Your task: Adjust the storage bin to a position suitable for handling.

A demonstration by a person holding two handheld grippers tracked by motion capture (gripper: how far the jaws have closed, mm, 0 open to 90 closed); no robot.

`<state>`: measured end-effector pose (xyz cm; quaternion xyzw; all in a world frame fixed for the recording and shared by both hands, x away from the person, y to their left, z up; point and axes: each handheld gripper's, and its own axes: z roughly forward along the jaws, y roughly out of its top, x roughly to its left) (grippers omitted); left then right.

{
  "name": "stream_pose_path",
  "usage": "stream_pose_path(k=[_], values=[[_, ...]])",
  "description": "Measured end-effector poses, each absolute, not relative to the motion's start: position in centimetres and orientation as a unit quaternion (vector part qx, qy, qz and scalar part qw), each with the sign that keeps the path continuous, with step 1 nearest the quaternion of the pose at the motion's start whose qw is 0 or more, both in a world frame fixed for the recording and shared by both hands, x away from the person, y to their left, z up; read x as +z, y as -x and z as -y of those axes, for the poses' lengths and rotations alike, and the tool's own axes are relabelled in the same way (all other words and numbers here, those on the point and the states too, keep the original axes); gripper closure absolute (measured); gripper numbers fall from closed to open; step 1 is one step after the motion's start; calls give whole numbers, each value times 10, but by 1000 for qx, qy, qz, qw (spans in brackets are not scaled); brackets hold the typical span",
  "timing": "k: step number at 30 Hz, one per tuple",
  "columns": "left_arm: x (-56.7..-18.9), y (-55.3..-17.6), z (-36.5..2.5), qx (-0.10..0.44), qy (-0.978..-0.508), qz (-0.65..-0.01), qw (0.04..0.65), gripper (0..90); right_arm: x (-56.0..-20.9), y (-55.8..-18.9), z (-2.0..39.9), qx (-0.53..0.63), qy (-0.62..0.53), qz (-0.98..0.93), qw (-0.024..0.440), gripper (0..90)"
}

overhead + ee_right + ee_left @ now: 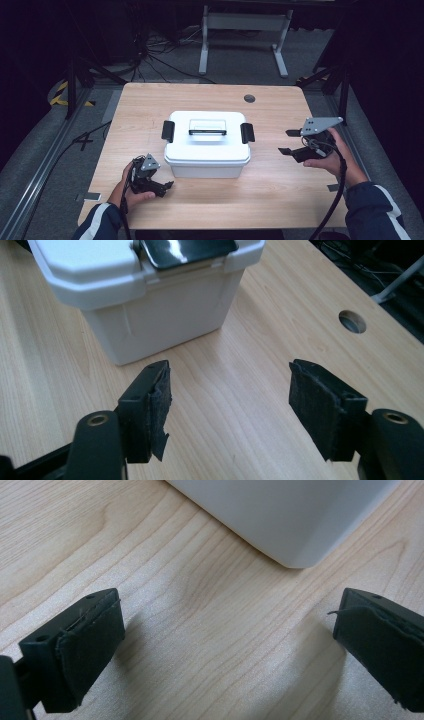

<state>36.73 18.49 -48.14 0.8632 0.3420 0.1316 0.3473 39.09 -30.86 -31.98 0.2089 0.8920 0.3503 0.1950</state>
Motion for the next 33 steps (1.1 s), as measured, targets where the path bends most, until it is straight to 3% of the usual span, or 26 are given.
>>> stream_pose_path(k=[19,33], values=[[-481,-367,-185,132,-863,-342,347,5,-287,-402,268,344,-162,-901,208,374],[-481,-367,-185,131,-863,-342,347,5,-275,-412,214,328,-119,-913,209,443]])
